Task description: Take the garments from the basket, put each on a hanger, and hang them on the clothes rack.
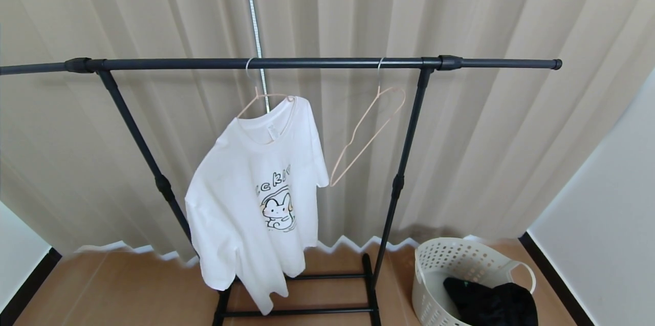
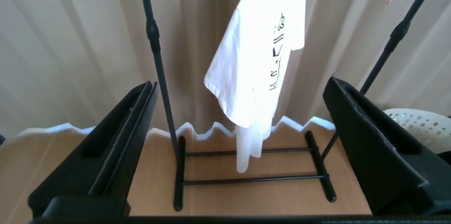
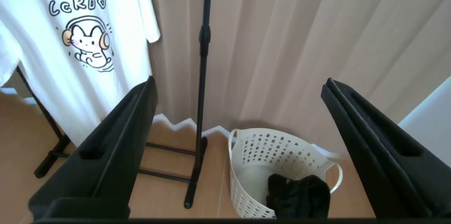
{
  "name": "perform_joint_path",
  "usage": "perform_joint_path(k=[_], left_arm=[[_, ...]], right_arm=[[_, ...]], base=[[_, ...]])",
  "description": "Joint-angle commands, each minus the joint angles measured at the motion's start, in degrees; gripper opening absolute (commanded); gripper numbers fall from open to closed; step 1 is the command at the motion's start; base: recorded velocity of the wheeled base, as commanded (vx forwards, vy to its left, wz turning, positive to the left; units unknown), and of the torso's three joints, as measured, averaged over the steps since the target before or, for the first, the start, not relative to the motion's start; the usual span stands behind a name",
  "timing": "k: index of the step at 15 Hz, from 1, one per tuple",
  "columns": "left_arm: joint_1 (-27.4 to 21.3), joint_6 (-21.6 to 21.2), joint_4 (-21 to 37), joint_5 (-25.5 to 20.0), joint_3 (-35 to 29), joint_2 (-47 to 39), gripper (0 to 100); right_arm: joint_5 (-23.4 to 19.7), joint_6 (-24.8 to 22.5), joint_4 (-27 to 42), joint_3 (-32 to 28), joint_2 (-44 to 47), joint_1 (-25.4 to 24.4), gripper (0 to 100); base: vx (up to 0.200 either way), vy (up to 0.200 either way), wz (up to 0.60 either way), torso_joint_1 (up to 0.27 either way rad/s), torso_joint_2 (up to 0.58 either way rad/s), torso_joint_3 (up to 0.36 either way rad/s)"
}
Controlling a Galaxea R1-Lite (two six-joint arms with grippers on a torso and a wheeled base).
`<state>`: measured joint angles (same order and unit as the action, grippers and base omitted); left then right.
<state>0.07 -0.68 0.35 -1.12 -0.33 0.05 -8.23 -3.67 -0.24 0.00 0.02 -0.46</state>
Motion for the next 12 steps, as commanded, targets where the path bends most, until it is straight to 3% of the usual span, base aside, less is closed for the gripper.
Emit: perform_joint_path(k=[1, 12], left_arm=[[0.0, 0.0, 0.0, 0.0, 0.0, 0.0, 100], [0.0, 0.1, 0.0, 0.0, 0.0, 0.0, 100]], right_arm=[[0.0, 0.0, 0.0, 0.0, 0.0, 0.0, 100], [0.0, 0.1, 0.0, 0.0, 0.0, 0.0, 100]], base=[[0.000, 0.000, 0.00, -0.154, 0.35, 0.198], [0.000, 0.000, 0.00, -0.161, 0.41, 0.243]])
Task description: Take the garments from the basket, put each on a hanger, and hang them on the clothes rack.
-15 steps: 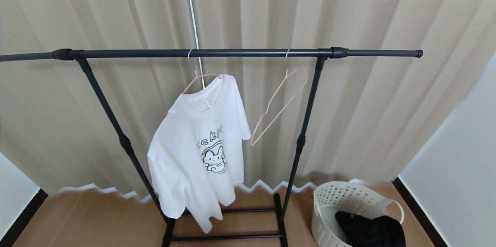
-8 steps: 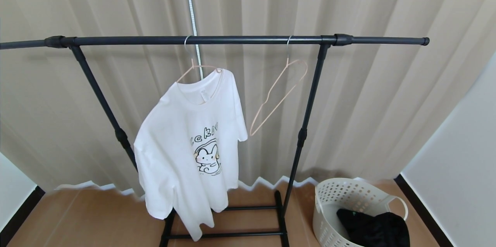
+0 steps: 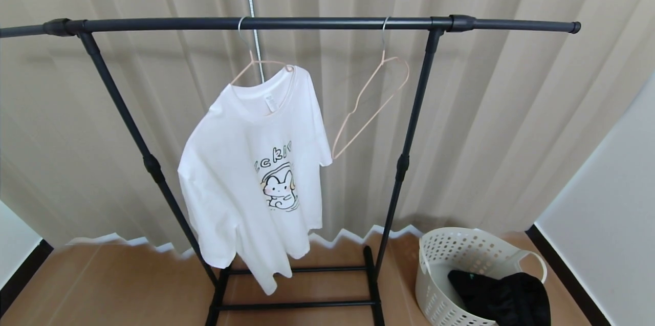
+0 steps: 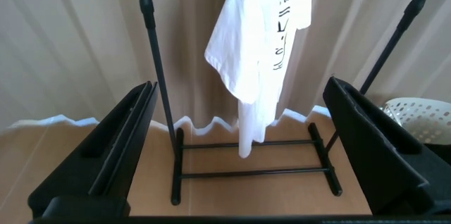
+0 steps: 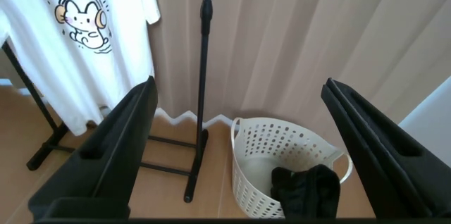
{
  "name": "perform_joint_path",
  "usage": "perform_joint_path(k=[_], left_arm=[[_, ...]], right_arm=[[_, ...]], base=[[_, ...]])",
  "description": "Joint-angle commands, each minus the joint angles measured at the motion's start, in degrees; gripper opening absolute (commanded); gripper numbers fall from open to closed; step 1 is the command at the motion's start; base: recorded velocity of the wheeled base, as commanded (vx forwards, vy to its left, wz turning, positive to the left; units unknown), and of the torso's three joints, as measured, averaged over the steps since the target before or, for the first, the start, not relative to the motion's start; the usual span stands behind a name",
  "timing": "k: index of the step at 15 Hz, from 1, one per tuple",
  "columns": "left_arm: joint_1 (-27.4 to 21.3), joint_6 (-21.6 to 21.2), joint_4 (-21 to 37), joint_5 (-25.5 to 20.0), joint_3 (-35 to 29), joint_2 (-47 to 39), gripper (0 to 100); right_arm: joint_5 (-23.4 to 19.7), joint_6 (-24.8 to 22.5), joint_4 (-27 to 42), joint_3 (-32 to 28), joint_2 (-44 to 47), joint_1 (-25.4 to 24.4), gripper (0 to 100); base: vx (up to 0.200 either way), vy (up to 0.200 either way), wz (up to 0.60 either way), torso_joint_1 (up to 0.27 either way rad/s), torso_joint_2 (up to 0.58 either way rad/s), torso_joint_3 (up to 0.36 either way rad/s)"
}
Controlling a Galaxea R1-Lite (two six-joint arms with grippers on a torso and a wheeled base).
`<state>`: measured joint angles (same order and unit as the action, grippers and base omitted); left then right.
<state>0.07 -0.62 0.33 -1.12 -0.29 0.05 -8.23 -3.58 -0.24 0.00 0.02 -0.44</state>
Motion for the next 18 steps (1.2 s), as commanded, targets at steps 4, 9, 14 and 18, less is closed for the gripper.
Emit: perform_joint_path(k=[4, 9, 14, 18], left_arm=[[0.0, 0.0, 0.0, 0.0, -0.1, 0.0, 100], [0.0, 0.0, 0.0, 0.0, -0.1, 0.0, 100], [0.0, 0.0, 0.0, 0.0, -0.1, 0.0, 100], [0.0, 0.0, 0.0, 0.0, -0.1, 0.0, 100]], right_arm=[[0.0, 0.0, 0.0, 0.0, 0.0, 0.0, 100], [0.0, 0.2, 0.0, 0.0, 0.0, 0.0, 100], [0.0, 0.2, 0.0, 0.0, 0.0, 0.0, 100], [0.0, 0.3, 0.0, 0.0, 0.0, 0.0, 100]], base=[[0.000, 0.000, 0.00, -0.188, 0.55, 0.347], [0.000, 0.000, 0.00, -0.163, 0.53, 0.355], [0.000, 0.000, 0.00, -0.121, 0.48, 0.363], [0.000, 0.000, 0.00, -0.071, 0.45, 0.387]])
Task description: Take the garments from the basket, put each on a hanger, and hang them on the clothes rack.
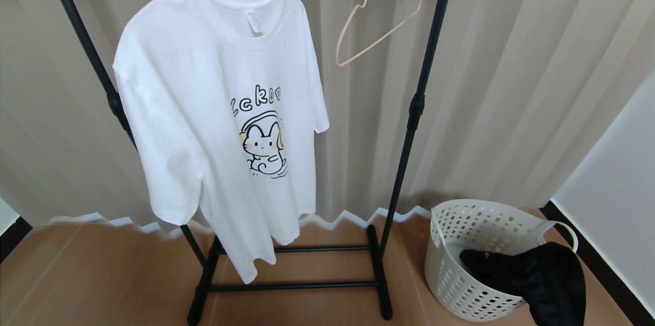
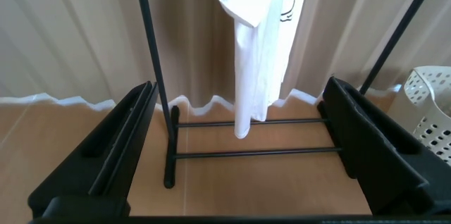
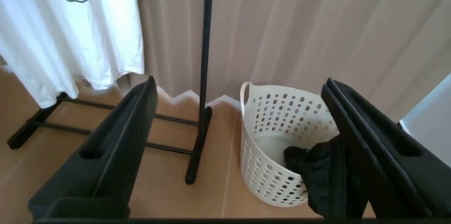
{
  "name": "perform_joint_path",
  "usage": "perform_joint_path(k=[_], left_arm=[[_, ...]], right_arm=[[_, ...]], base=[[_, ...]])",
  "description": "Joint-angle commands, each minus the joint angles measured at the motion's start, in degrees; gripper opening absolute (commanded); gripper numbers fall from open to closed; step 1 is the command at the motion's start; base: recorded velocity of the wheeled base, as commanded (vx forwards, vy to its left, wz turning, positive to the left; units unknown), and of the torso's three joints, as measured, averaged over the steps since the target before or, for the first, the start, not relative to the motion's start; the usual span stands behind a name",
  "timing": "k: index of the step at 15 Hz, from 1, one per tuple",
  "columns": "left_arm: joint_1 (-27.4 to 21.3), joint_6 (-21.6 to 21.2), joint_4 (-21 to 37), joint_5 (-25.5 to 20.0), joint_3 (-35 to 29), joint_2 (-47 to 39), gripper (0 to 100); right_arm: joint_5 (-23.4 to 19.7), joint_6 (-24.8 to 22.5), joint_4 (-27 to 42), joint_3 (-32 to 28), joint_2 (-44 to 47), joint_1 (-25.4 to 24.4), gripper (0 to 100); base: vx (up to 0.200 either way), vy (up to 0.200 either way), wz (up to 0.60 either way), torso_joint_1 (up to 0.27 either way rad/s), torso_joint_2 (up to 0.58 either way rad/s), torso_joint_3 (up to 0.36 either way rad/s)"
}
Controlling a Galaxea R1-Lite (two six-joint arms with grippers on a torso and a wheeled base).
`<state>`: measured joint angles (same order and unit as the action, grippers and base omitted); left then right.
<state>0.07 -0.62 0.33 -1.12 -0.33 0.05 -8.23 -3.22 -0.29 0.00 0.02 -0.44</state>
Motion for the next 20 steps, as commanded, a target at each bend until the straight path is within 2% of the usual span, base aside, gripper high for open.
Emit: perform_joint_path(k=[1, 7, 12, 18, 20], left_arm=[[0.0, 0.0, 0.0, 0.0, 0.0, 0.0, 100], [0.0, 0.0, 0.0, 0.0, 0.1, 0.0, 100], [0.0, 0.1, 0.0, 0.0, 0.0, 0.0, 100], [0.0, 0.1, 0.0, 0.0, 0.0, 0.0, 100], [0.0, 0.0, 0.0, 0.0, 0.0, 0.0, 100]], right_arm=[[0.0, 0.0, 0.0, 0.0, 0.0, 0.0, 100], [0.0, 0.0, -0.1, 0.0, 0.0, 0.0, 100], [0.0, 0.0, -0.1, 0.0, 0.0, 0.0, 100], [0.0, 0.0, -0.1, 0.0, 0.0, 0.0, 100], [0.0, 0.1, -0.1, 0.0, 0.0, 0.0, 100]], base=[[0.000, 0.000, 0.00, -0.041, 0.45, 0.413], [0.000, 0.000, 0.00, -0.010, 0.38, 0.382], [0.000, 0.000, 0.00, 0.008, 0.07, 0.074], [0.000, 0.000, -0.60, 0.005, 0.01, 0.006], [0.000, 0.000, 0.00, 0.000, 0.00, 0.000]])
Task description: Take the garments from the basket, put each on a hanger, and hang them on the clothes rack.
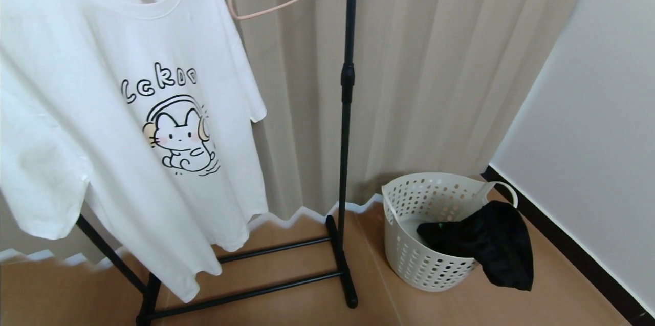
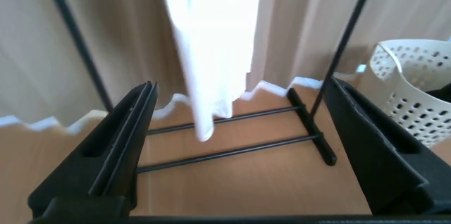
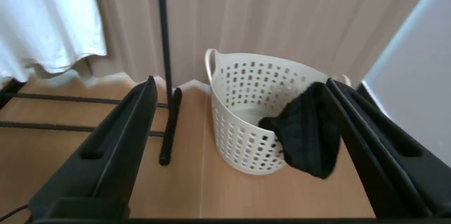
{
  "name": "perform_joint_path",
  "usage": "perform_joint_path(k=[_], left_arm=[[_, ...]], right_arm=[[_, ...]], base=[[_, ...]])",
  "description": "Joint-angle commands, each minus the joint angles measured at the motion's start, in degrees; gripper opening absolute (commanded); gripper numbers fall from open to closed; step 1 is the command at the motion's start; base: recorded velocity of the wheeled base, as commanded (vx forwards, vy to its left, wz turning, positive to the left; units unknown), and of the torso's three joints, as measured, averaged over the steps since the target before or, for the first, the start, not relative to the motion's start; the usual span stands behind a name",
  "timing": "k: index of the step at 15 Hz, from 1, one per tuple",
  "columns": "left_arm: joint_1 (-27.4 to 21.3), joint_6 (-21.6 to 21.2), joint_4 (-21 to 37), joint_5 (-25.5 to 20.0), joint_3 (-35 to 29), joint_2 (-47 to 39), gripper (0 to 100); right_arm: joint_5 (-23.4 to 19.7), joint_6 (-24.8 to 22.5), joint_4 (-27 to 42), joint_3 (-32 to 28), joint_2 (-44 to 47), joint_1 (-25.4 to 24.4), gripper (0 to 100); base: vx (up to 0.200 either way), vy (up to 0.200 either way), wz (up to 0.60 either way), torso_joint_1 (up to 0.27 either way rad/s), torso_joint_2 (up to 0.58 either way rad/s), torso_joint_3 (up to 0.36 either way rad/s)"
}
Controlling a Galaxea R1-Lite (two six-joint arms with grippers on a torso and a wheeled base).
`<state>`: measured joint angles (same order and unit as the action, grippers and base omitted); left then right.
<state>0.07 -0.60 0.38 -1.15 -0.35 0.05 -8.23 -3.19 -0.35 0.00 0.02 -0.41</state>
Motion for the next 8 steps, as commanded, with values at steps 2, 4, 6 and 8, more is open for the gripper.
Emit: perform_joint_path(k=[2, 4, 6, 8], left_arm=[[0.0, 0.0, 0.0, 0.0, 0.0, 0.0, 100], [0.0, 0.0, 0.0, 0.0, 0.0, 0.0, 100], [0.0, 0.0, 0.0, 0.0, 0.0, 0.0, 100], [0.0, 0.0, 0.0, 0.0, 0.0, 0.0, 100]], right_arm=[[0.0, -0.1, 0.0, 0.0, 0.0, 0.0, 100], [0.0, 0.0, 0.0, 0.0, 0.0, 0.0, 100], [0.0, -0.1, 0.0, 0.0, 0.0, 0.0, 100], [0.0, -0.1, 0.0, 0.0, 0.0, 0.0, 100]], base=[[0.000, -0.200, 0.00, -0.002, 0.00, 0.002], [0.000, -0.200, 0.00, 0.005, 0.01, 0.002], [0.000, -0.200, 0.00, 0.005, 0.00, -0.002], [0.000, -0.200, 0.00, -0.002, 0.00, 0.005]])
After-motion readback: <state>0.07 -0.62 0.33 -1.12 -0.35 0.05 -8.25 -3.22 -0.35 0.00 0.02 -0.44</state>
